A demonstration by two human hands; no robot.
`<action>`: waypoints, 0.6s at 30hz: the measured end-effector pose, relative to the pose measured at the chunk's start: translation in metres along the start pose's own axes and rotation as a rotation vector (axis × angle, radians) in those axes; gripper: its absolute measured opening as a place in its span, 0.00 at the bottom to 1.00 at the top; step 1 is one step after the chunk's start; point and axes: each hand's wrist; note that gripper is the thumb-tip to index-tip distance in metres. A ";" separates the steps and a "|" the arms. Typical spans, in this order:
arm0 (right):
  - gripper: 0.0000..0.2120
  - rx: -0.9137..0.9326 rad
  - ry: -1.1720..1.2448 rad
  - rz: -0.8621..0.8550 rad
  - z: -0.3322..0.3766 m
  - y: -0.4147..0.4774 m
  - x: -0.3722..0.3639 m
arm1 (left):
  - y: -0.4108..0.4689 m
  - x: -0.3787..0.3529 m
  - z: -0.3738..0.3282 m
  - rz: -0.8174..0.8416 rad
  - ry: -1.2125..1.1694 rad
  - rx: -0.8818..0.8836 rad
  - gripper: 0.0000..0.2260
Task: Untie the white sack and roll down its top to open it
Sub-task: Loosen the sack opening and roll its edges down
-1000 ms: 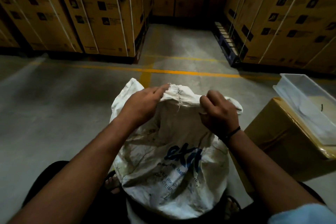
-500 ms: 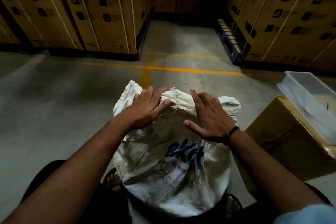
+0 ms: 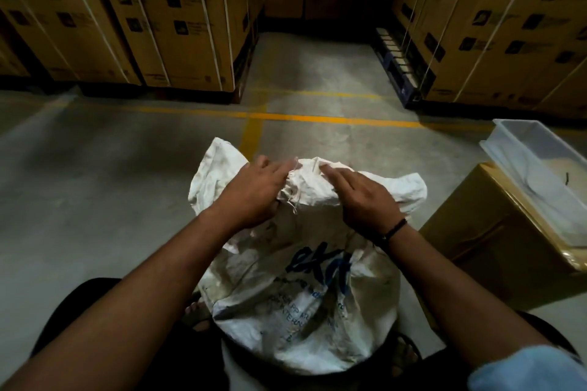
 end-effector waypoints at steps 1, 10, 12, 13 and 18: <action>0.21 -0.021 0.006 0.017 0.002 0.001 0.000 | 0.000 0.001 0.001 -0.011 0.006 -0.014 0.34; 0.45 -0.197 0.220 0.395 0.001 -0.005 0.004 | -0.005 0.004 0.018 0.091 -0.142 0.038 0.39; 0.44 -0.304 0.416 0.407 -0.005 -0.005 0.001 | -0.007 0.003 0.014 0.263 -0.109 0.088 0.48; 0.40 -0.314 0.464 0.402 -0.009 -0.007 -0.002 | -0.007 0.002 0.011 0.305 -0.110 0.118 0.47; 0.21 -0.255 0.034 0.206 -0.004 -0.015 -0.003 | 0.000 0.000 -0.001 0.172 -0.200 -0.003 0.24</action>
Point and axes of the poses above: each hand's wrist, its own y-axis towards the middle knuckle, its own x-axis out of the back of the hand, z = x × y, and after that the axes turned 4 degrees about -y, right-handed
